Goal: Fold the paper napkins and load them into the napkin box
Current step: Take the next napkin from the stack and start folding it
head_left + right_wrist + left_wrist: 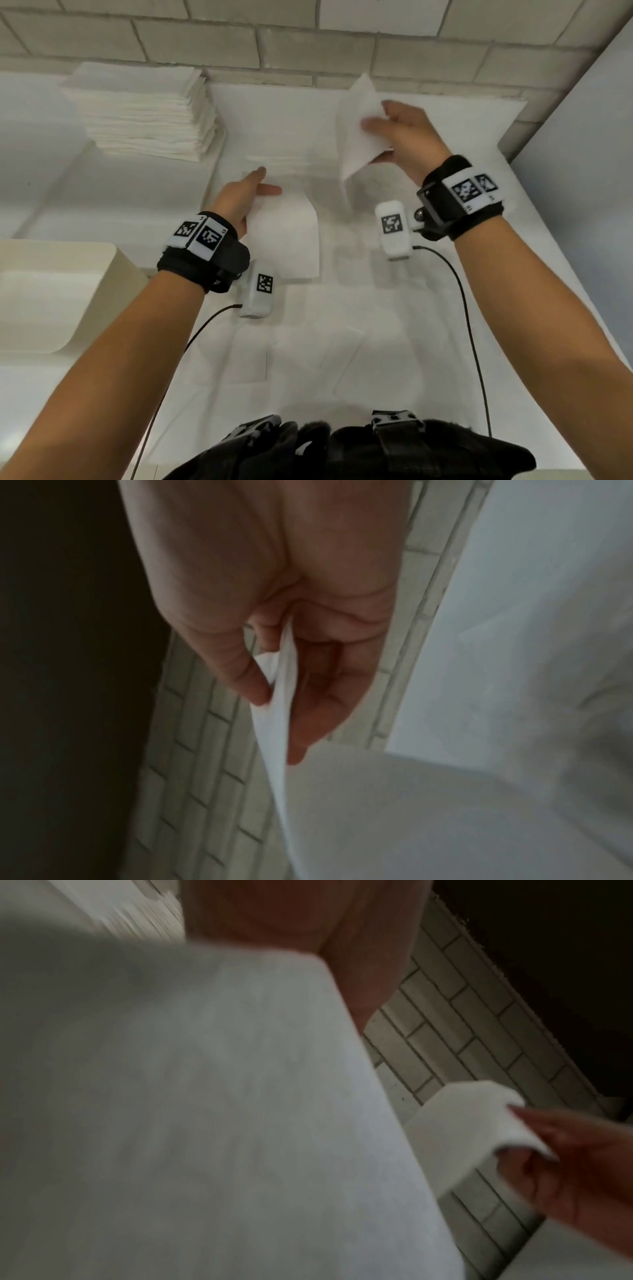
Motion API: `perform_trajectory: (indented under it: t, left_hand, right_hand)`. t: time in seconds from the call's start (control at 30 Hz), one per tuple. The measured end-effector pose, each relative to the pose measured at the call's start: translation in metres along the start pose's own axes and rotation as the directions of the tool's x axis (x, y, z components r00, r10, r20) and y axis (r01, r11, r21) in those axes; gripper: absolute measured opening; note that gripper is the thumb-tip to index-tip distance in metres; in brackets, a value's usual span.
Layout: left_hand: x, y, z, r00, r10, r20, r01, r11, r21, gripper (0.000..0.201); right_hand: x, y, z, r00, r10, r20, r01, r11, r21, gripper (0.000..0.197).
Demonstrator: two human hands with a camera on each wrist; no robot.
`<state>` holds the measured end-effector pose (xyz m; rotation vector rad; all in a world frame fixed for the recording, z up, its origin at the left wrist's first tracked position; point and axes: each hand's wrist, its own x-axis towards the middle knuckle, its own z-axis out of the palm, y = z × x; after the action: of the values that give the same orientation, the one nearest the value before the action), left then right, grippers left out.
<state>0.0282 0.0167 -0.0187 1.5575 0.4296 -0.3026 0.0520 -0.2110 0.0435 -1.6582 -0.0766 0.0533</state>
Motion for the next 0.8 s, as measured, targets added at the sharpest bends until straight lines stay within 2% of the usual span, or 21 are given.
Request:
perform_trajectory:
  t: [0.07,0.13,0.2,0.27,0.33,0.4,0.47,0.57,0.63,0.73,0.8]
  left_hand:
    - [-0.008,0.004,0.007,0.994,-0.023,0.11,0.019,0.999,0.038,0.068]
    - [-0.019,0.008,0.016,0.962,-0.038,0.271,0.031,0.999,0.028,0.089]
    - [-0.027,0.012,0.025,0.917,-0.021,0.398,0.035,0.999,-0.028,0.096]
    - [-0.031,0.015,0.031,0.889,0.041,0.455,0.035,0.987,-0.158,0.085]
    - [-0.03,0.017,0.034,0.876,0.146,0.46,0.005,0.95,-0.311,0.061]
    - [-0.025,0.015,0.032,0.879,0.193,0.436,-0.009,0.921,-0.39,0.047]
    - [-0.017,0.008,0.029,0.914,0.185,0.361,-0.008,0.897,-0.441,0.049]
    - [-0.013,0.007,0.025,0.947,0.231,0.222,-0.093,0.862,-0.498,0.044]
    - [-0.014,0.013,0.021,0.94,0.281,0.193,-0.163,0.867,-0.47,0.035]
    - [-0.021,0.022,0.019,0.923,0.343,0.174,-0.28,0.91,-0.307,0.017]
    - [-0.027,0.023,0.019,0.914,0.364,0.177,-0.326,0.922,-0.211,0.008]
  right_hand:
    - [-0.002,-0.018,0.003,0.998,-0.049,0.03,0.041,0.973,0.227,0.013]
    - [-0.002,-0.023,0.009,0.997,-0.056,0.051,0.033,0.925,0.379,0.016]
    - [-0.004,-0.017,0.016,0.998,-0.017,0.068,-0.016,0.893,0.45,0.02]
    - [-0.011,-0.005,0.022,0.995,0.05,0.088,-0.086,0.877,0.472,0.021]
    - [-0.02,0.008,0.025,0.988,0.105,0.116,-0.148,0.868,0.474,0.025]
    - [-0.03,0.02,0.025,0.982,0.131,0.134,-0.18,0.86,0.478,0.028]
    - [-0.039,0.029,0.023,0.981,0.136,0.141,-0.185,0.885,0.428,0.029]
    - [-0.054,0.037,0.02,0.971,0.168,0.17,-0.206,0.95,0.235,0.031]
    - [-0.06,0.039,0.018,0.968,0.179,0.175,-0.208,0.965,0.159,0.027]
    - [-0.059,0.025,0.015,0.987,0.136,0.082,-0.147,0.978,0.148,0.009]
    - [-0.055,0.011,0.013,0.994,0.09,0.062,-0.094,0.993,0.073,0.009]
